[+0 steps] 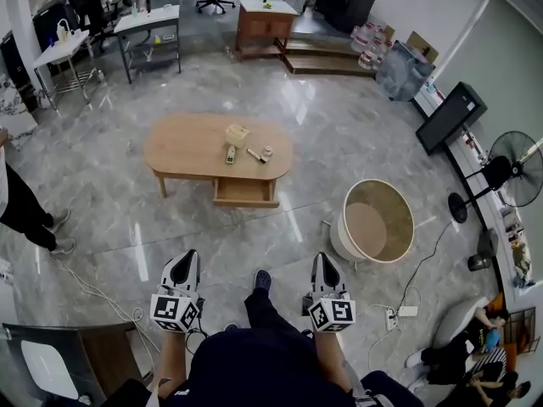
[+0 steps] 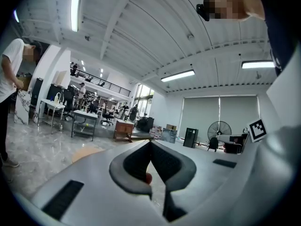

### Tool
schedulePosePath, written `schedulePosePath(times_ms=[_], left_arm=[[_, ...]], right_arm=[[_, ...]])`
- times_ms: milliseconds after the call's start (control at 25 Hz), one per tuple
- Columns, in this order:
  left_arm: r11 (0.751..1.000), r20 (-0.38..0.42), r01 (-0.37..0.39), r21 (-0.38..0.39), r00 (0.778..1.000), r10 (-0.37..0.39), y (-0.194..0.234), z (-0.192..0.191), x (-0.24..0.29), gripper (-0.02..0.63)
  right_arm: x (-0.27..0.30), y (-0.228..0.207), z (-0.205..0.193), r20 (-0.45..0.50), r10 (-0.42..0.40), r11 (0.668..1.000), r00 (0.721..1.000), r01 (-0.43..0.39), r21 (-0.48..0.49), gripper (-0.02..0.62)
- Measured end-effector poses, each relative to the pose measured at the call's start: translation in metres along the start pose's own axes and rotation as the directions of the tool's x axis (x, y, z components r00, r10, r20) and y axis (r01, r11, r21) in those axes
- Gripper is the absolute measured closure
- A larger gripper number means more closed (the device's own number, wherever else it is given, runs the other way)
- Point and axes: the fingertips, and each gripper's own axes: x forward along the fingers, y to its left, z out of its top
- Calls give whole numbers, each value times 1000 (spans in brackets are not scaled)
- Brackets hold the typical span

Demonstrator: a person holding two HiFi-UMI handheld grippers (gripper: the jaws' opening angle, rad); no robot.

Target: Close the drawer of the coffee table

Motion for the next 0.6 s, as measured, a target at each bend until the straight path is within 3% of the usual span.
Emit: schedulePosePath(times_ms=[600], left_arm=[[999, -7, -49, 11, 999, 49, 10, 13, 96, 581]], right_arm=[[95, -56, 11, -9, 14, 1000, 1000, -14, 4, 568]])
